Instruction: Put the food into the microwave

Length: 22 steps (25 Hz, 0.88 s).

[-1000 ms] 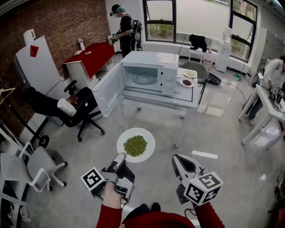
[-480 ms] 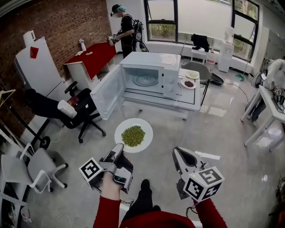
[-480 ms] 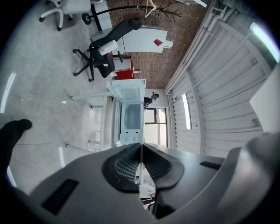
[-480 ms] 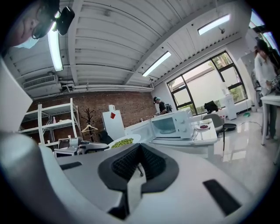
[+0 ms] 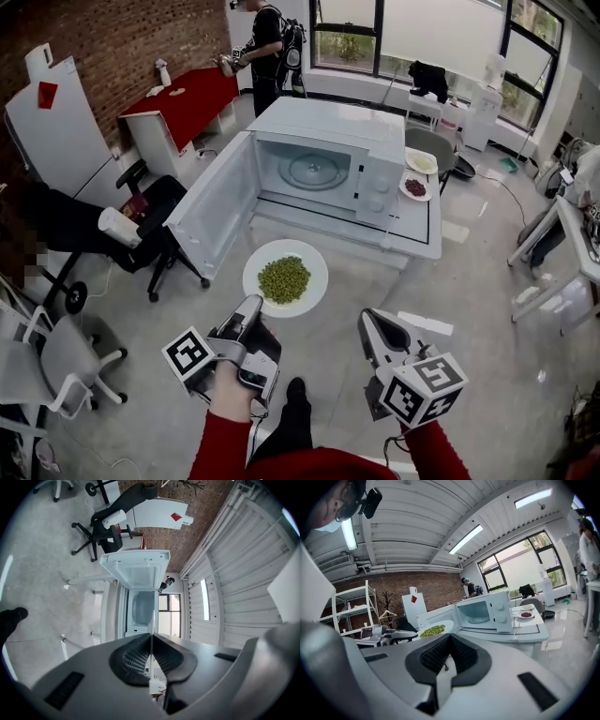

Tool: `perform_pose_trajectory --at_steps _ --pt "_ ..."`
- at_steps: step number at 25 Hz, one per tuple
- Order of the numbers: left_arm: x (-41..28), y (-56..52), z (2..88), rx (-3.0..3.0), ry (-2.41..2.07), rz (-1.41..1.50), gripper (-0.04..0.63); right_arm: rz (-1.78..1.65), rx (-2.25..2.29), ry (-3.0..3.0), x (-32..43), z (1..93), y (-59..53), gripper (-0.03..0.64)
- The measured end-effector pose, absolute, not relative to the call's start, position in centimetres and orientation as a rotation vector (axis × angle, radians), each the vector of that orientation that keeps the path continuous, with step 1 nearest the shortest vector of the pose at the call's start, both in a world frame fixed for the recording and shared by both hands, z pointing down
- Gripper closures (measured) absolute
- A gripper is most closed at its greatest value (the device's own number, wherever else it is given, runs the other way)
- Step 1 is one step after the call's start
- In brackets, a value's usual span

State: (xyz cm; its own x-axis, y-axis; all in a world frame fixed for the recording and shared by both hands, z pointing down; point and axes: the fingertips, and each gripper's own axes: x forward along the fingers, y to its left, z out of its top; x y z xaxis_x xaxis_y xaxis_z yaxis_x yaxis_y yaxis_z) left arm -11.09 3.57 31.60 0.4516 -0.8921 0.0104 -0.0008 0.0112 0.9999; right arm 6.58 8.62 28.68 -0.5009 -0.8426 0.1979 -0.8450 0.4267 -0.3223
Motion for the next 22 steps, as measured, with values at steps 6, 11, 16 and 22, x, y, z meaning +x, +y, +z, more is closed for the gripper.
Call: perform_pose_trajectory --at_steps 6,11,16,22 --pt "-10.7 -4.7 32.0 1.398 -0.852 -0.798 0.572 0.607 1.586 -2.590 5.7 28.8 -0.3 0.603" --pt "-9.7 -10.1 32.2 1.410 -0.829 -0.754 0.572 0.645 1.630 -2.539 5.6 29.3 -6.0 0.603" --pt "-8.3 -14.0 32.3 1.432 -0.802 -0.733 0.571 0.682 1.647 -2.492 5.8 31.0 -9.3 0.603" --pt "-7.1 -17.9 34.2 1.404 -0.781 -0.753 0.572 0.671 1.635 -2.430 6.4 33.8 -13.4 0.603"
